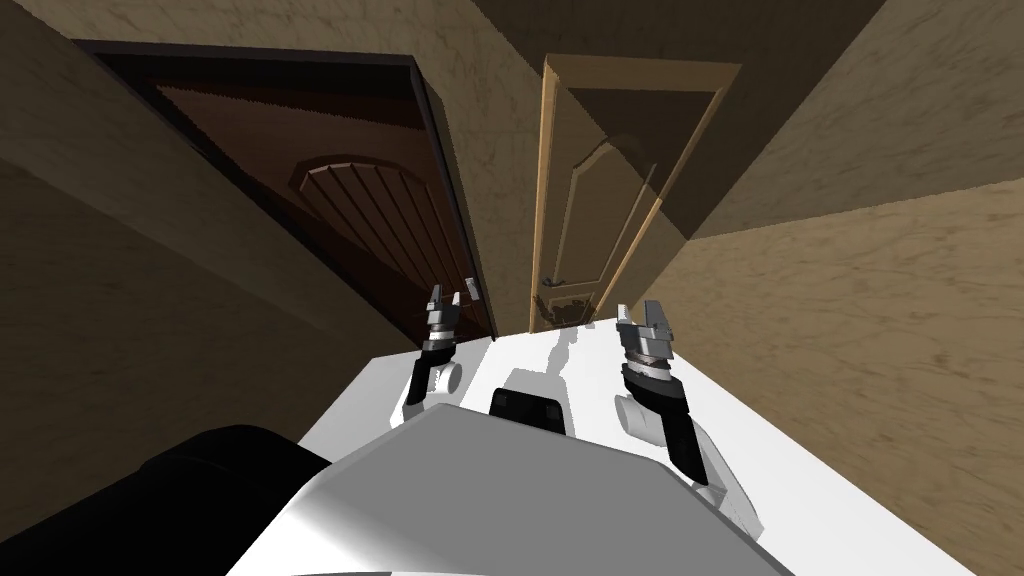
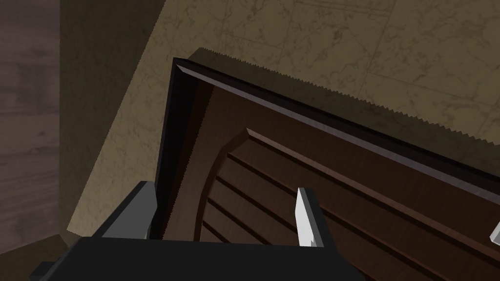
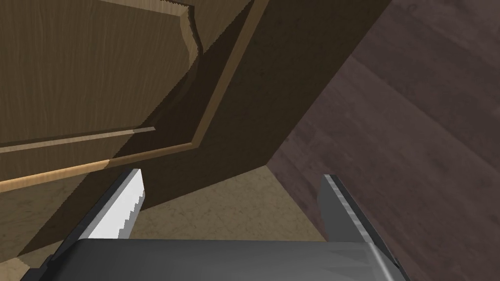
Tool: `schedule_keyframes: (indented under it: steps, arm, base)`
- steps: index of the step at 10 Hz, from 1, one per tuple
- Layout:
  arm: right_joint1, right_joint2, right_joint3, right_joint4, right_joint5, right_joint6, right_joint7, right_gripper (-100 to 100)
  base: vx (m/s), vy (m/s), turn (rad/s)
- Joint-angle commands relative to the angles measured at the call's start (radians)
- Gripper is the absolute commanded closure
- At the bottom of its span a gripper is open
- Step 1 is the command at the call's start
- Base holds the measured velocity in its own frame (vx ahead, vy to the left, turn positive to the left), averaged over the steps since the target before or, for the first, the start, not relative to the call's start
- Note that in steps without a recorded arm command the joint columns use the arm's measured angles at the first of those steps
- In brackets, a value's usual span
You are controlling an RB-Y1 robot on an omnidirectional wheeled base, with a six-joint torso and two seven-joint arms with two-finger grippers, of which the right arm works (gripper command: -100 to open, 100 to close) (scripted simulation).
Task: Pull the door open
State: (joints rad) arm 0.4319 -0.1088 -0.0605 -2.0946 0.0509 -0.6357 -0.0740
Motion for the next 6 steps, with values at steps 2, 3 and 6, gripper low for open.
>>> schedule_keyframes:
  steps: [2,3,6]
  arm:
    - [-0.023,-0.023,-0.005,0.076,-0.009,-0.007,-0.016,-100]
    - [-0.034,-0.032,-0.004,0.105,-0.013,-0.011,-0.022,-100]
    - [-0.055,-0.052,-0.004,0.184,-0.019,-0.018,-0.034,-100]
  base:
    - [0.062,0.003,0.098]
    - [0.098,-0.011,0.130]
    - [0.065,-0.005,0.079]
